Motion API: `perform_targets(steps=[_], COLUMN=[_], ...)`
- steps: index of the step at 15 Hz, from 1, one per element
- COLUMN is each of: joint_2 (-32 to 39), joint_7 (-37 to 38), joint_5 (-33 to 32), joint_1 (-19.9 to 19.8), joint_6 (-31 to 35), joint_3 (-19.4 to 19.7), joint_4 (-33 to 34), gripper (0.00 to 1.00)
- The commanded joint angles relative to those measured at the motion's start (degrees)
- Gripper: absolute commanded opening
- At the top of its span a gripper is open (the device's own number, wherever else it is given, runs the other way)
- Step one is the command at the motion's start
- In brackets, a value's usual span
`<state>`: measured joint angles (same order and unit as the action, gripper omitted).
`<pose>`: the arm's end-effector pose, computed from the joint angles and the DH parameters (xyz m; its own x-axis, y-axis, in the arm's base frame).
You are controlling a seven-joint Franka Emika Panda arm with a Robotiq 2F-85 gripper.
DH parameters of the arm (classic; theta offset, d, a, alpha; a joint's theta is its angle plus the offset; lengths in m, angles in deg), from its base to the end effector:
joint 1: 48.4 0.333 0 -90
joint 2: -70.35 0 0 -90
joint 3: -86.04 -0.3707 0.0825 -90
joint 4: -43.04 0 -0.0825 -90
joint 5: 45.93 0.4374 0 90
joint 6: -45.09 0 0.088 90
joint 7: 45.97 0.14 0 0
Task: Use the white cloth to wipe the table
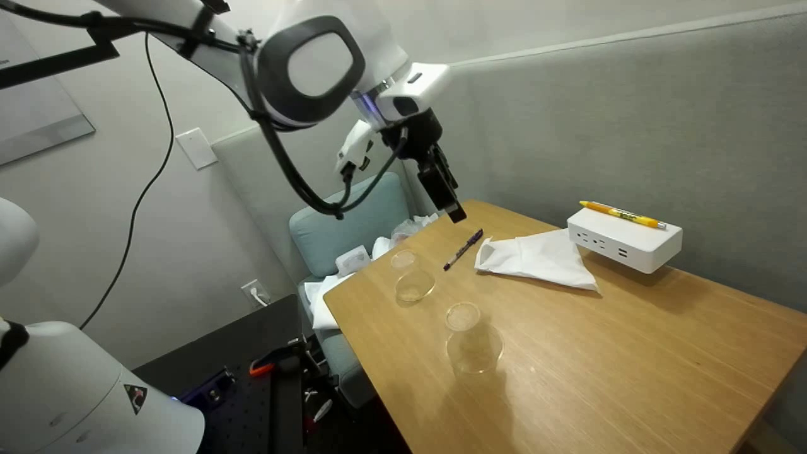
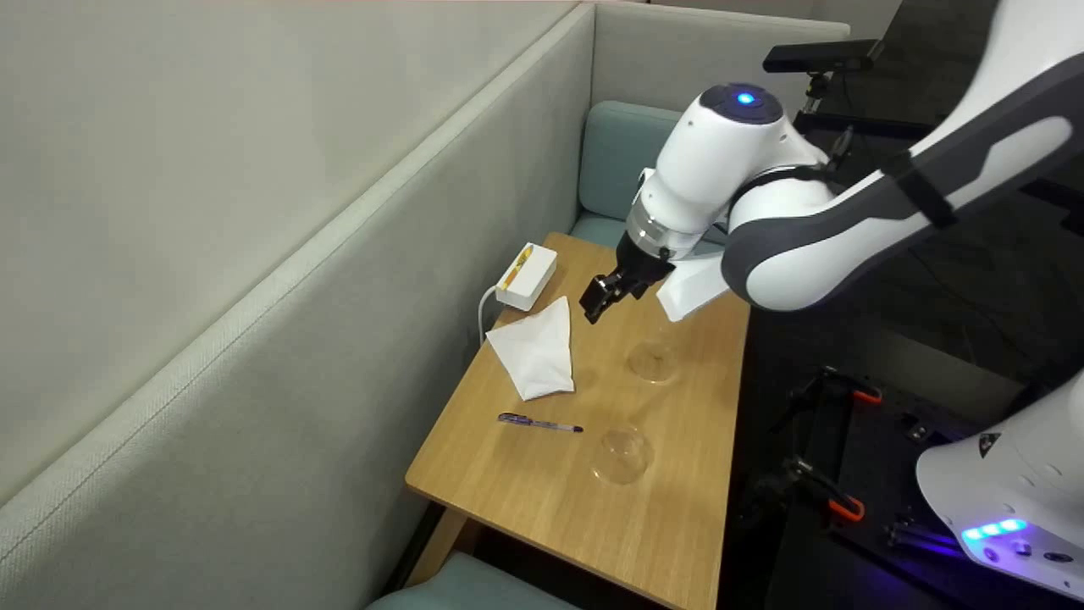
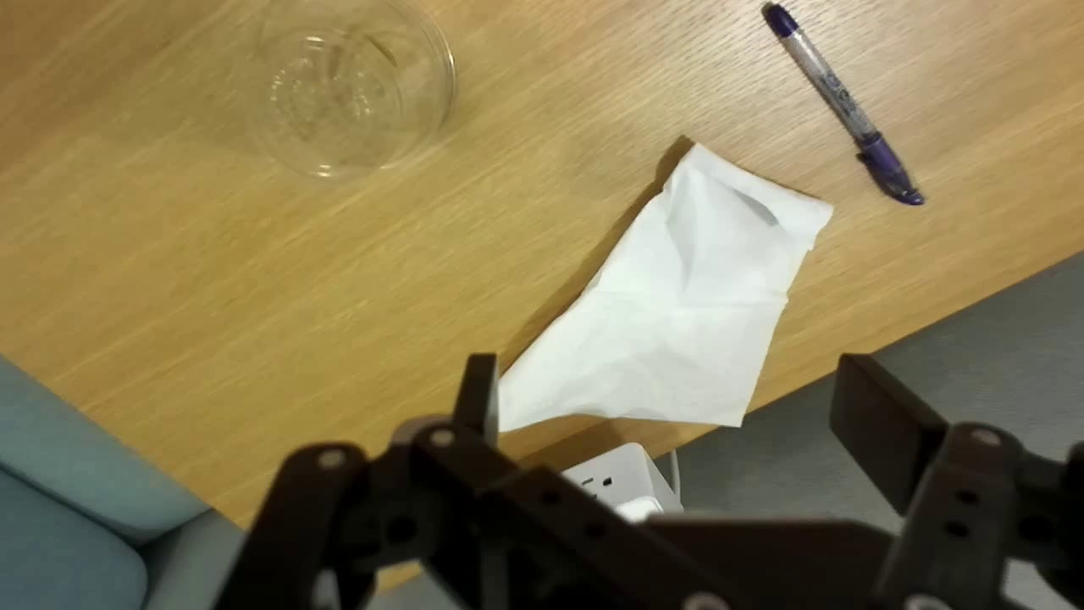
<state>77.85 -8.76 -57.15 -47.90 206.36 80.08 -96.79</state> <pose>0.5499 0.0704 0.2515 0.9045 -0.3510 0.2421 -0.3449 -0.9361 -0.0685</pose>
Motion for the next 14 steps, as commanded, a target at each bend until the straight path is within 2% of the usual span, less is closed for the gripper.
perform_targets(steps=[1,5,9,14], joint_2=[13.4,24.3,32.2,38.3], joint_7=[7.4,7.5,7.3,7.2], joint_5=[-2.9,3.0,9.5,13.2], joint_1=[6.1,11.1,13.2,14.8], joint_6=[-1.2,-0.3,-1.0,-1.7], joint_3=[5.5,9.4,10.7,12.5], joint_4=[11.6,20.8,28.3,34.2], gripper=[1.0,1.0,1.0,1.0])
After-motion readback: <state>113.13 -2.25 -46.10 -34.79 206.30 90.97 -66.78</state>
